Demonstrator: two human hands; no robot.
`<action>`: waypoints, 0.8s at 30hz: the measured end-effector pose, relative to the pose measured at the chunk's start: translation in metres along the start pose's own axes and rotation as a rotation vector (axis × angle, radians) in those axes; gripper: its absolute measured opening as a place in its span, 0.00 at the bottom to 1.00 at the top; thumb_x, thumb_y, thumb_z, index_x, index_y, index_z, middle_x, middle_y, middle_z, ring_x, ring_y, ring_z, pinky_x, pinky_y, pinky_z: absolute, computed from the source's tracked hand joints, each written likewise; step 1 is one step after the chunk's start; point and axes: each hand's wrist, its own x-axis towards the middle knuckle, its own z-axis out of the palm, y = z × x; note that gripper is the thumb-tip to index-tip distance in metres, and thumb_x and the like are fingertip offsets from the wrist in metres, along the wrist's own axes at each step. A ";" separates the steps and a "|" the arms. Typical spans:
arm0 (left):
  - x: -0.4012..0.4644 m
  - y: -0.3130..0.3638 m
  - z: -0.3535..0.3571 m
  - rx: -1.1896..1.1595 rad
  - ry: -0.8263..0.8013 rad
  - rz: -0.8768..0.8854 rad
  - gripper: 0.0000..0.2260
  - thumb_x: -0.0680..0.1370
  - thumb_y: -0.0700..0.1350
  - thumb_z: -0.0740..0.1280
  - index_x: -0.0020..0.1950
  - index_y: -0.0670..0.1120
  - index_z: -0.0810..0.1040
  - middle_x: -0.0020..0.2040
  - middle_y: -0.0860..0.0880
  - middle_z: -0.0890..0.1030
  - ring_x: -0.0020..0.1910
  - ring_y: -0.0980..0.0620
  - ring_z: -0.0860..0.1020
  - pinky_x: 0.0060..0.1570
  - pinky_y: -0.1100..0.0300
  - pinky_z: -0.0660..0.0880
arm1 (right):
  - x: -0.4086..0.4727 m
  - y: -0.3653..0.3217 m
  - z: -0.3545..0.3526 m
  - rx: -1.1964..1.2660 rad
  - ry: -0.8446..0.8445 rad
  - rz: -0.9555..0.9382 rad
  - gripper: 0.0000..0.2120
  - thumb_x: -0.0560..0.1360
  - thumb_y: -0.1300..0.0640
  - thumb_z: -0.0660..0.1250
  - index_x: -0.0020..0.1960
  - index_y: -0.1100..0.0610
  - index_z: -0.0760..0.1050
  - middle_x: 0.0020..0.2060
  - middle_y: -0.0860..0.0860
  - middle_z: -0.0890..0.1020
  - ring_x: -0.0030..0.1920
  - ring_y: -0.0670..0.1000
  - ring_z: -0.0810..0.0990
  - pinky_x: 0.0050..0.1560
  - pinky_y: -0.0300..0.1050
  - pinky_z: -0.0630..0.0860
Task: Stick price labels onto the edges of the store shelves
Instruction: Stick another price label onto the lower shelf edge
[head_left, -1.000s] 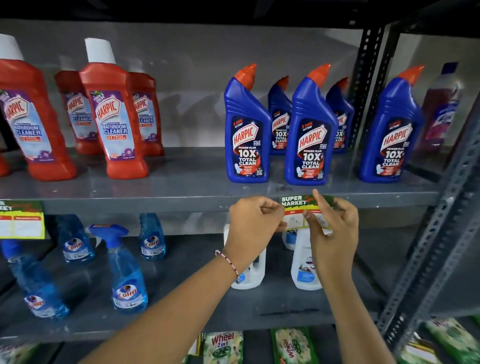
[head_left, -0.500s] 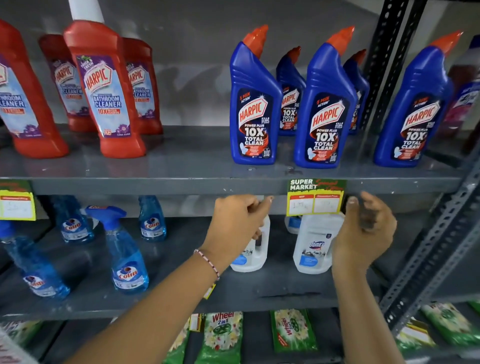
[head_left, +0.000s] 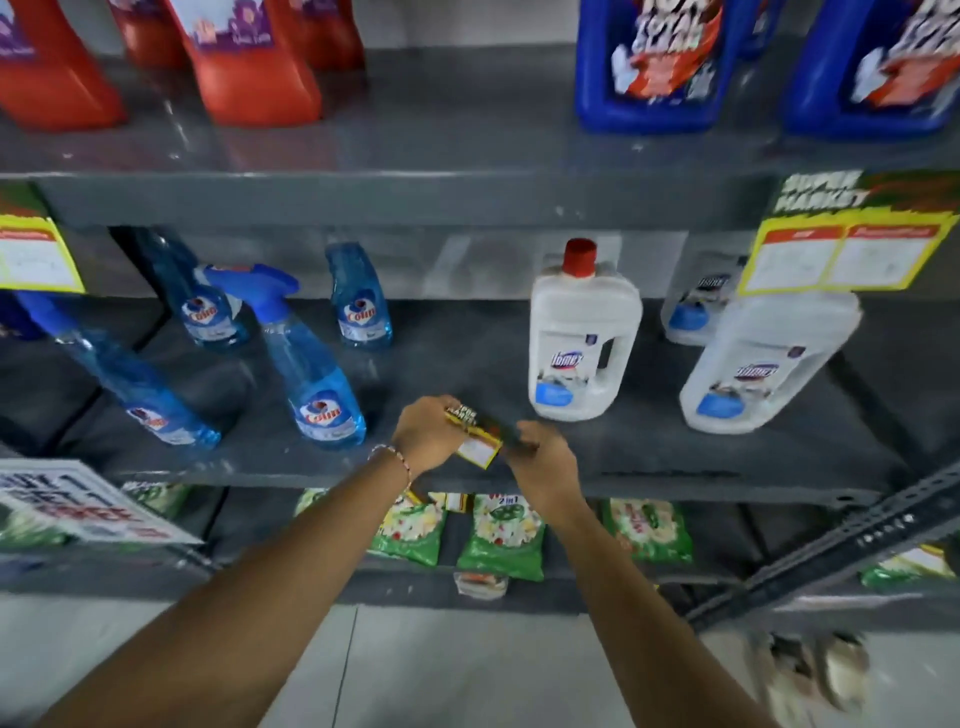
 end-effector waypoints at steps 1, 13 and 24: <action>0.009 -0.006 0.002 0.005 -0.034 -0.026 0.11 0.72 0.40 0.68 0.53 0.44 0.82 0.50 0.44 0.85 0.52 0.44 0.82 0.47 0.57 0.77 | 0.005 0.000 0.011 -0.042 -0.006 0.004 0.08 0.73 0.60 0.68 0.51 0.57 0.77 0.41 0.51 0.79 0.40 0.50 0.75 0.40 0.42 0.68; 0.032 -0.039 0.012 -0.385 -0.041 -0.263 0.12 0.75 0.36 0.70 0.34 0.43 0.72 0.28 0.44 0.75 0.17 0.55 0.74 0.21 0.61 0.75 | 0.028 0.000 0.033 0.011 0.071 0.083 0.06 0.71 0.51 0.73 0.46 0.52 0.82 0.45 0.50 0.86 0.47 0.52 0.82 0.48 0.45 0.76; -0.033 0.043 0.081 -0.019 -0.230 0.166 0.07 0.76 0.41 0.71 0.41 0.38 0.82 0.29 0.47 0.81 0.33 0.45 0.86 0.32 0.59 0.82 | -0.027 0.080 -0.064 0.000 0.249 -0.018 0.09 0.70 0.59 0.75 0.50 0.54 0.83 0.43 0.50 0.86 0.42 0.53 0.84 0.46 0.50 0.81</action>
